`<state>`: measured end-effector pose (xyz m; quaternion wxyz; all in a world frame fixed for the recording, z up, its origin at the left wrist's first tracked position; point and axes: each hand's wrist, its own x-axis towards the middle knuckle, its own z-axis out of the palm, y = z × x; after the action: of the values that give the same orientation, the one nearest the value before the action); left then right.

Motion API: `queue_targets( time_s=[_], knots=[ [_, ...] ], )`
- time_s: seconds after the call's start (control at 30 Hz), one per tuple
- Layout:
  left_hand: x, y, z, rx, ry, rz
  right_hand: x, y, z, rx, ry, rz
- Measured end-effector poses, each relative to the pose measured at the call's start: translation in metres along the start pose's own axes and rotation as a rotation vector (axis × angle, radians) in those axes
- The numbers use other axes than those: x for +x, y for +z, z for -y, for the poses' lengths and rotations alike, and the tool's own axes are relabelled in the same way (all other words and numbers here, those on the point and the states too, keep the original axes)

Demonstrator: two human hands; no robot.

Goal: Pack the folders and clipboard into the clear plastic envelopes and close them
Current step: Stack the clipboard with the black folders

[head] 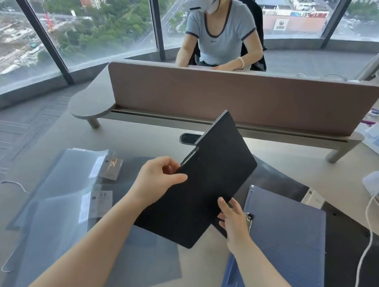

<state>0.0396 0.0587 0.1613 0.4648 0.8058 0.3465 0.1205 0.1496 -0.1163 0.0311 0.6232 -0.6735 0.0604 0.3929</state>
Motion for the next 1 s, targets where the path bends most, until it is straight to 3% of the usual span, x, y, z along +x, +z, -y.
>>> queue_targets(
  time_s=[0.1,0.23,0.47,0.77,1.0],
  knots=[
    [-0.002,-0.007,-0.001,-0.038,-0.014,-0.001,-0.001,-0.001,0.005,-0.001,-0.038,-0.033],
    [-0.004,-0.011,0.001,-0.292,-0.066,0.102,-0.002,-0.004,0.014,0.088,-0.07,-0.018],
    [-0.007,0.003,0.006,-0.389,-0.096,0.108,-0.007,-0.012,0.021,0.195,-0.093,0.018],
    [0.0,0.035,0.01,-0.516,-0.241,0.146,-0.014,-0.057,0.024,0.127,-0.086,-0.191],
    [-0.005,0.118,0.009,-0.499,-0.389,0.201,-0.018,-0.126,0.028,0.003,-0.106,-0.408]
  ],
)
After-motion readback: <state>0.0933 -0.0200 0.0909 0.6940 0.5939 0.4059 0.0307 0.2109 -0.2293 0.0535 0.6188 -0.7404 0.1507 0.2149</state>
